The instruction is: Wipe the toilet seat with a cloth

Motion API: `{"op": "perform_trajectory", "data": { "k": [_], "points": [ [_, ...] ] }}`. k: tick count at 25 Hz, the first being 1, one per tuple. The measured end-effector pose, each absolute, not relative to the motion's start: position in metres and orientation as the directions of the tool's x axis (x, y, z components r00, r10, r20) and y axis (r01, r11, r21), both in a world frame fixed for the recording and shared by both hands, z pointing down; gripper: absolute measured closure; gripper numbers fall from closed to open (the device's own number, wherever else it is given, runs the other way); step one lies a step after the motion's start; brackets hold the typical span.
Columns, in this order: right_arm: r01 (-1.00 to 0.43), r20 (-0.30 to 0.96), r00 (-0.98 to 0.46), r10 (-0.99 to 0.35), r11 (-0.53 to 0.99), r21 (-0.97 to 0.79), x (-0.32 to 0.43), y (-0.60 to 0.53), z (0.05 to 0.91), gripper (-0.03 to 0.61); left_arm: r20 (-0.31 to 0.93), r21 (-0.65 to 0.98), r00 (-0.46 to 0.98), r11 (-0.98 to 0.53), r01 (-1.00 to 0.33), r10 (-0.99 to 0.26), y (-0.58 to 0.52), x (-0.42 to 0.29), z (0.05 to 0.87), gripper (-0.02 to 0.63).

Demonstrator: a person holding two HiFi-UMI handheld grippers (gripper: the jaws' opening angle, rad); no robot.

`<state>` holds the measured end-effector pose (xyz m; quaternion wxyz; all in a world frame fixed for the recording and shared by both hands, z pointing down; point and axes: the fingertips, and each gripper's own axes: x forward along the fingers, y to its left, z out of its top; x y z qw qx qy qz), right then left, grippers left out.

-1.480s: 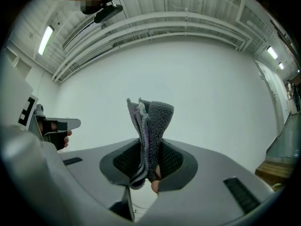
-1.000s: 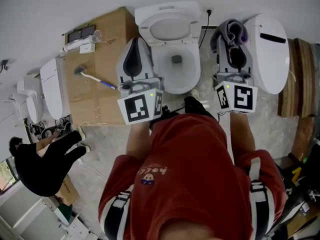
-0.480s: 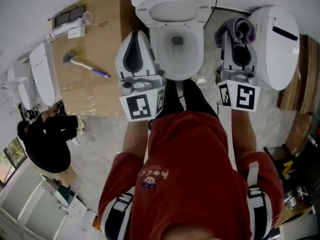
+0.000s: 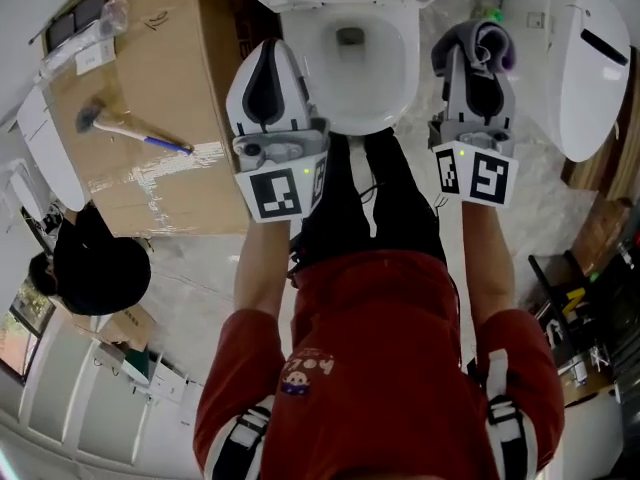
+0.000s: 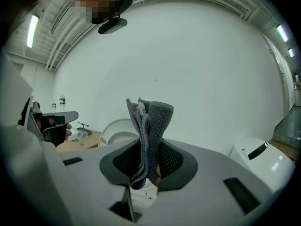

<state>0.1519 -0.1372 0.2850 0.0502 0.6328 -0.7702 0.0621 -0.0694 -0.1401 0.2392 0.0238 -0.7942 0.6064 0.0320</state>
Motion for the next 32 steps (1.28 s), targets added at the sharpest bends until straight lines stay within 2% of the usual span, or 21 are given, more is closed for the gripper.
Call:
{"op": "perform_trajectory", "data": {
  "k": [4,16,25,32],
  "points": [
    [-0.986,0.216,-0.166,-0.962,0.167,-0.014,0.145,-0.138,0.359,0.503,-0.018,0.024,0.281,-0.282,-0.959,-0.959,-0.144,-0.071,0.303,0.601],
    [-0.992,0.276,-0.086,-0.957,0.107,0.063,0.146,-0.169,0.539,0.503,0.017,0.030,0.287,-0.287,-0.958,-0.958,-0.157,-0.081,0.456,0.601],
    [-0.994,0.285,-0.021,-0.958,0.049,0.093,0.154,-0.213,0.601,0.503,-0.006,0.011,0.262,-0.262,-0.965,-0.965,-0.162,-0.100,0.490,0.601],
    [-0.994,0.300,0.046,-0.953,-0.014,0.105,0.152,-0.233,0.616,0.503,0.014,0.016,0.240,-0.240,-0.971,-0.971,-0.159,-0.113,0.498,0.601]
  ]
}}
